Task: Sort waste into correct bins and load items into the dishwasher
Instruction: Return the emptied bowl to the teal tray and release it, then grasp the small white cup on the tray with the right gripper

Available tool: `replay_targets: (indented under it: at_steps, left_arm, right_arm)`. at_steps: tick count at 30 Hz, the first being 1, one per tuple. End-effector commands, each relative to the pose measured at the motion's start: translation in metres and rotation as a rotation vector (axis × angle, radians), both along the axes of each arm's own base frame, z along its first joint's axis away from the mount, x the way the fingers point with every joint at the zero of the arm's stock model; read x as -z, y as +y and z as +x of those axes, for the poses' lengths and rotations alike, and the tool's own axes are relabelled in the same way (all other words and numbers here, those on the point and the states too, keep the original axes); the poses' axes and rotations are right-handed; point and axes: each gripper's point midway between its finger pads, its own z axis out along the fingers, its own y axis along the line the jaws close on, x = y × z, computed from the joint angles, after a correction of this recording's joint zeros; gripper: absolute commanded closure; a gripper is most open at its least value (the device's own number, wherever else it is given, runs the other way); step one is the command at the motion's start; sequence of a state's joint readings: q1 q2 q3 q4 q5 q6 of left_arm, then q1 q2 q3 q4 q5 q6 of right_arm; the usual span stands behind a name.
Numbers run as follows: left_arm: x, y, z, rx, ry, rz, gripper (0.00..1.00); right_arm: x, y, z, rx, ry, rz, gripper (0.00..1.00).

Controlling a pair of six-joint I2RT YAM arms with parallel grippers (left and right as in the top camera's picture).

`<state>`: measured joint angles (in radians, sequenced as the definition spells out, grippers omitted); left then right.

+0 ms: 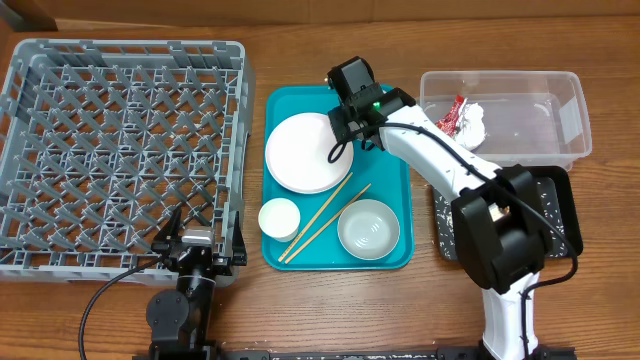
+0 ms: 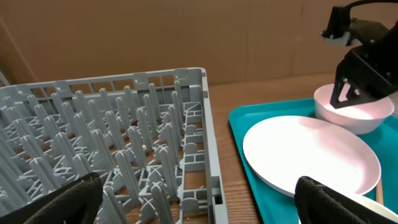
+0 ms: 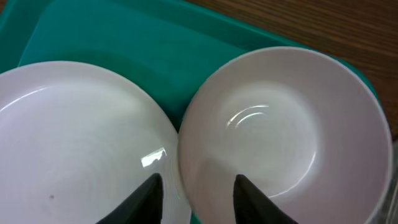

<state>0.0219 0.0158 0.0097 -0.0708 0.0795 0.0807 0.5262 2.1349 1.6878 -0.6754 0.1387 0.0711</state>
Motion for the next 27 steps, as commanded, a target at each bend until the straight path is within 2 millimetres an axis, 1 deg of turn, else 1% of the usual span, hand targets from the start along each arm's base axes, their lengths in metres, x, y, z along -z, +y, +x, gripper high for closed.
replay_targets:
  at_steps: [1, 4, 6, 7, 9, 11, 13, 14, 16, 17, 19, 23, 26, 27]
  left_arm:
    - [0.0, 0.0, 0.0, 0.004, -0.005, -0.007, 0.0]
    - [0.0, 0.0, 0.0, 0.004, -0.005, -0.007, 0.0]
    - [0.0, 0.0, 0.0, 0.004, -0.005, -0.007, 0.0]
    - [0.0, 0.0, 0.0, 0.004, -0.005, -0.007, 0.0]
    - [0.0, 0.0, 0.0, 0.004, -0.005, -0.007, 0.0]
    - [0.0, 0.0, 0.0, 0.004, -0.005, -0.007, 0.0]
    - [0.0, 0.0, 0.0, 0.004, -0.005, -0.007, 0.0]
    - [0.0, 0.0, 0.0, 0.004, -0.005, -0.007, 0.0]
    - [0.0, 0.0, 0.0, 0.004, -0.005, -0.007, 0.0]
    - [0.0, 0.0, 0.0, 0.004, -0.005, -0.007, 0.0]
    - [0.0, 0.0, 0.0, 0.004, -0.005, -0.007, 0.0]
    - [0.0, 0.0, 0.0, 0.004, -0.005, -0.007, 0.0]
    - [0.0, 0.0, 0.0, 0.004, -0.005, -0.007, 0.0]
    - [0.0, 0.0, 0.0, 0.004, -0.005, -0.007, 0.0]
  right_arm:
    - [-0.005, 0.005, 0.006, 0.0, -0.019, 0.0, 0.57]
    - [-0.015, 0.005, 0.004, 0.01, -0.006, 0.006, 0.53]
    - [-0.034, 0.008, 0.002, 0.022, 0.005, 0.034, 0.52]
    - [-0.047, 0.01, 0.0, 0.019, 0.01, 0.054, 0.52]
    - [-0.081, 0.013, -0.007, 0.058, 0.03, 0.112, 0.51]
    - [-0.114, 0.015, -0.02, 0.101, 0.074, 0.185, 0.49]
    - [-0.134, 0.015, -0.038, 0.142, 0.14, 0.237, 0.48]
    - [-0.139, 0.014, -0.046, 0.17, 0.173, 0.253, 0.48]
    - [-0.137, 0.01, -0.064, 0.246, 0.259, 0.27, 0.48]
    - [-0.132, 0.008, -0.076, 0.296, 0.317, 0.266, 0.48]
    - [-0.118, 0.006, -0.092, 0.361, 0.39, 0.238, 0.49]
    - [-0.082, 0.015, -0.119, 0.409, 0.475, 0.179, 0.49]
    - [-0.052, 0.022, -0.134, 0.444, 0.509, 0.146, 0.5]
    - [-0.045, 0.022, -0.138, 0.459, 0.521, 0.139, 0.5]
